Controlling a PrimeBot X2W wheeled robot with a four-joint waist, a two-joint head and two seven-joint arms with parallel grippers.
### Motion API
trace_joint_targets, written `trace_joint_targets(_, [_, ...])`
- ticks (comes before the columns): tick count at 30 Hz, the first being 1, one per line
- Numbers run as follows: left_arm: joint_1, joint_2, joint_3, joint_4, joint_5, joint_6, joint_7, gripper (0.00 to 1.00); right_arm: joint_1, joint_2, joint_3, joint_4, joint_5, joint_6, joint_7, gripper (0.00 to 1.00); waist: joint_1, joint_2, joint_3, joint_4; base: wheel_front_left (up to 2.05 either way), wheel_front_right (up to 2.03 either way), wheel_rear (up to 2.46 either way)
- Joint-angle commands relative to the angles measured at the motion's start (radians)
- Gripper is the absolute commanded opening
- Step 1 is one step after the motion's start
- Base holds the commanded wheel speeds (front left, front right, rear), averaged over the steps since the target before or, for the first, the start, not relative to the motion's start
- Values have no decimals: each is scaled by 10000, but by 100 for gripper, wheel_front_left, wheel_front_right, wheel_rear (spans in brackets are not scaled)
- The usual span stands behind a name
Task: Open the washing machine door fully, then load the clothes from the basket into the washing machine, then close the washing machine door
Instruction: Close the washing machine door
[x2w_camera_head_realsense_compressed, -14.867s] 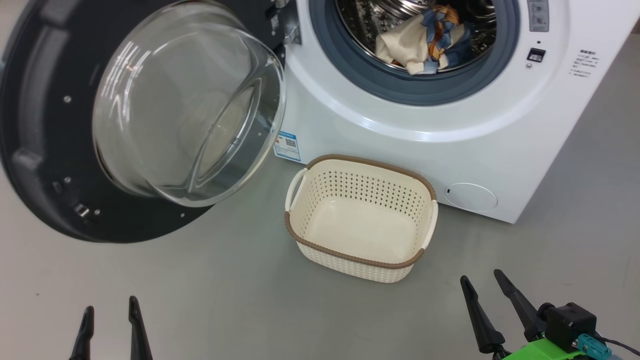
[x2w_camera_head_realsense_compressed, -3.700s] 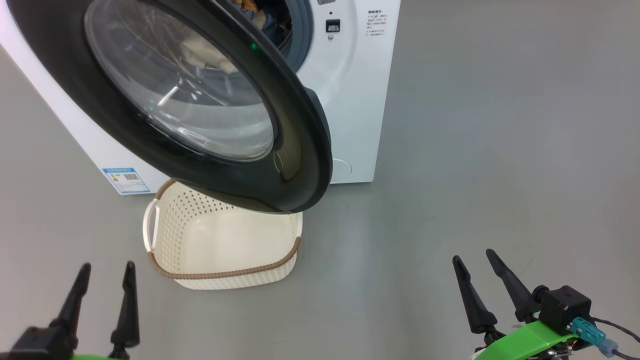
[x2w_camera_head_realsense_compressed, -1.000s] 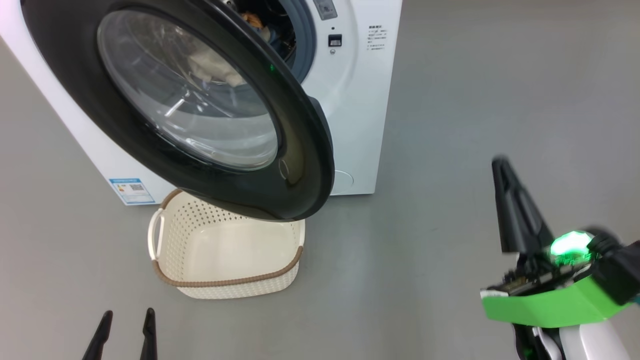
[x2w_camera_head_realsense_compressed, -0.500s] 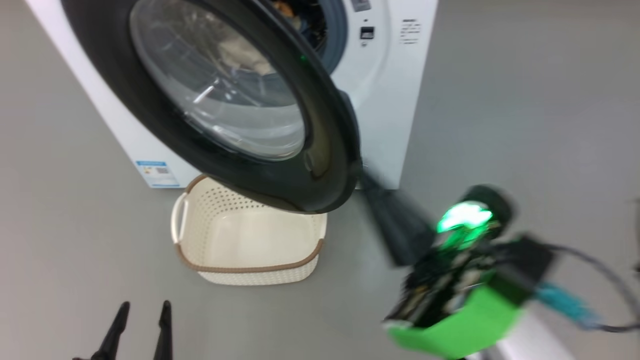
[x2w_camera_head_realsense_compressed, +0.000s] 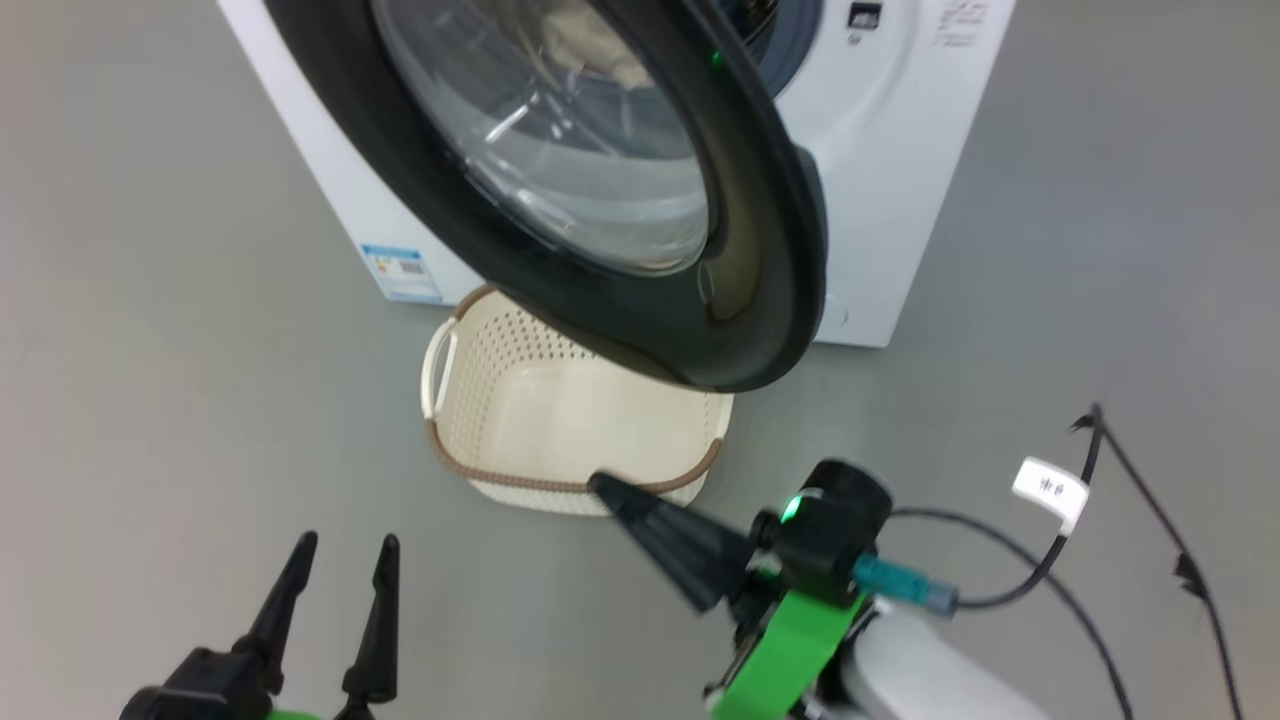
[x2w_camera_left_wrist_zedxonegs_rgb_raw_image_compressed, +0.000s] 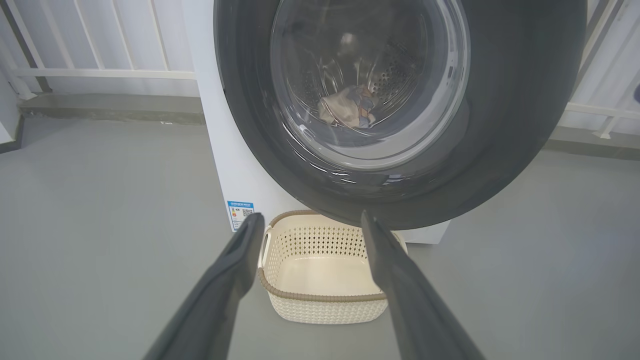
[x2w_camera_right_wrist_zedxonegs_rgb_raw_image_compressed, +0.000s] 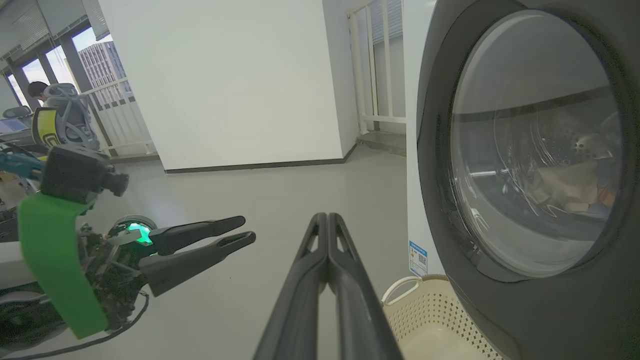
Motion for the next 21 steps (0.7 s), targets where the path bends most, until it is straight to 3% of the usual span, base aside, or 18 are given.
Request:
trace_joint_targets(1, [-433,60,266,-264,-62,72,-63,100,-331,130,-114,-26,63,16,-115,0,0,0,388,283,0,0,0])
trace_joint_targets(21, [-1458,59,-335,-312,-629,158,-63,100,-1587,186,-3282,746,-799,16,-172,0,0,0,1979,454,0,0,0])
